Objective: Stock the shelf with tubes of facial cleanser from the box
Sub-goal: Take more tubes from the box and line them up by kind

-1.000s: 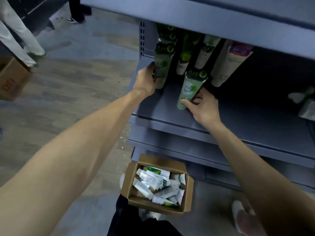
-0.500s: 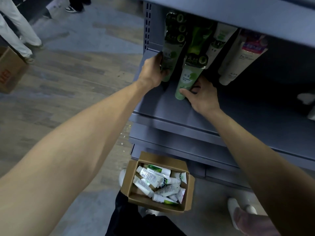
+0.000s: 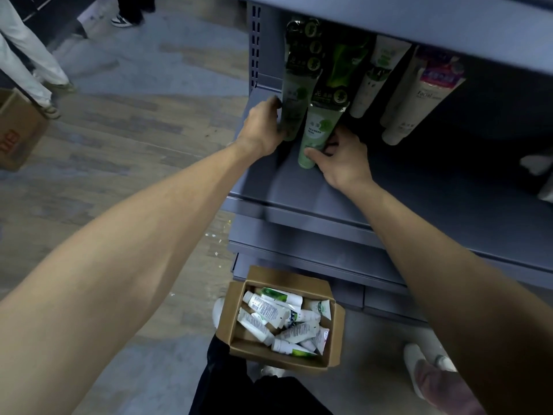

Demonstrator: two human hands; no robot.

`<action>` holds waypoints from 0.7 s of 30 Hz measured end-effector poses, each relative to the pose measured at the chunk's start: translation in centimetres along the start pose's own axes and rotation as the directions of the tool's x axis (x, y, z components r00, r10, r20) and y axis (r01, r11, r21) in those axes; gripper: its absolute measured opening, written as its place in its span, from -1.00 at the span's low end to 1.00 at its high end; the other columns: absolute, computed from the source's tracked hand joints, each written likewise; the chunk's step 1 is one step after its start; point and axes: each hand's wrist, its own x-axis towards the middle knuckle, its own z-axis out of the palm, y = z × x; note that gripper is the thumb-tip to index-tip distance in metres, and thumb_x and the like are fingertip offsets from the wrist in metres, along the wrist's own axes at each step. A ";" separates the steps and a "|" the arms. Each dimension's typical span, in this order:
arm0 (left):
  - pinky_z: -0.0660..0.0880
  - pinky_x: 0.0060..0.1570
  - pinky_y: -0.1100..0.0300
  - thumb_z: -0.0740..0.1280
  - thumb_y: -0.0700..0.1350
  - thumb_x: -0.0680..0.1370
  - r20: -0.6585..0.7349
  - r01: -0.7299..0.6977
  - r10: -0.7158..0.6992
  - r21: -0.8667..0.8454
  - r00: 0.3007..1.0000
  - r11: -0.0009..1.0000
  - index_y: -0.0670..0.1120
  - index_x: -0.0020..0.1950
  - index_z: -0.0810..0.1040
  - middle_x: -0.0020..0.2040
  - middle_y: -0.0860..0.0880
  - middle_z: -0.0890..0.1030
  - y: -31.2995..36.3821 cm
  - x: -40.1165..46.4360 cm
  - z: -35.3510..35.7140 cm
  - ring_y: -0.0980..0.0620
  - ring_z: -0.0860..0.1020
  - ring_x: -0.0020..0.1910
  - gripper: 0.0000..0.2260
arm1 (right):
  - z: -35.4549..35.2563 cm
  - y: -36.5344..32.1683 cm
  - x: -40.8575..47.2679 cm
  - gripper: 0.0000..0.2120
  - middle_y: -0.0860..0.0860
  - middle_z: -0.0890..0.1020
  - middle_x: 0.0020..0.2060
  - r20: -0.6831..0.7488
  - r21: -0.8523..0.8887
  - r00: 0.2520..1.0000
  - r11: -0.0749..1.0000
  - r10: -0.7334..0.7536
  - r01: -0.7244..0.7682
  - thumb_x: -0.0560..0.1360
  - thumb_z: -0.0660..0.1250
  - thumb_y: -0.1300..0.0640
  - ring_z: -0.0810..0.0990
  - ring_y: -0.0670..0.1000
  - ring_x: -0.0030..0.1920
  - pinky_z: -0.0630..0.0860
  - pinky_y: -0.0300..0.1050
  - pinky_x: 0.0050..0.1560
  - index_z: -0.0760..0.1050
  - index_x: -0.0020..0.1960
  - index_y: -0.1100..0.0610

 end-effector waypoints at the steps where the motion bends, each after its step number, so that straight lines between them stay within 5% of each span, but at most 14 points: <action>1: 0.51 0.06 0.05 0.41 -0.15 0.48 0.006 0.018 -0.018 0.010 1.000 1.000 -0.21 0.27 0.43 0.15 -0.20 0.57 -0.4 -0.2 -0.1 -0.18 0.56 0.08 -0.60 | 0.2 -0.2 0.1 -0.59 -0.07 0.57 0.01 -0.006 0.004 1.000 1.000 0.003 -0.003 0.46 0.48 0.10 0.54 -0.13 -0.07 0.43 -0.36 -0.08 0.48 0.25 0.17; 8: 0.51 0.13 -0.08 0.48 -0.13 0.43 0.020 0.031 -0.033 0.112 0.999 0.993 -0.15 0.26 0.41 0.19 -0.20 0.48 -2.5 -1.7 -2.0 -0.19 0.53 0.07 -0.54 | 1.8 -1.8 0.2 -0.60 0.04 0.64 0.12 -0.017 0.030 1.000 1.000 -0.003 0.003 0.44 0.49 0.12 0.62 0.00 0.07 0.49 -0.27 0.02 0.50 0.24 0.17; 14: 0.51 0.13 -0.03 0.45 -0.17 0.42 0.004 -0.019 0.018 0.126 1.000 0.992 -0.15 0.26 0.44 0.20 -0.18 0.49 -2.4 -2.2 -3.6 -0.16 0.52 0.12 -0.56 | 3.1 -2.7 0.5 -0.47 0.01 0.64 0.13 -0.027 0.063 1.000 0.998 0.003 -0.002 0.42 0.48 0.11 0.64 0.06 0.11 0.58 -0.02 0.13 0.39 0.34 0.08; 21: 0.49 0.13 0.00 0.41 -0.19 0.41 0.024 -0.043 0.040 0.129 0.999 0.991 -0.14 0.28 0.43 0.19 -0.18 0.50 -2.1 -2.7 -4.8 -0.16 0.52 0.13 -0.55 | 3.8 -2.8 1.4 -0.46 0.00 0.64 0.12 -0.010 0.051 1.000 0.998 0.021 -0.021 0.42 0.48 0.08 0.64 0.08 0.10 0.57 0.03 0.14 0.38 0.34 0.05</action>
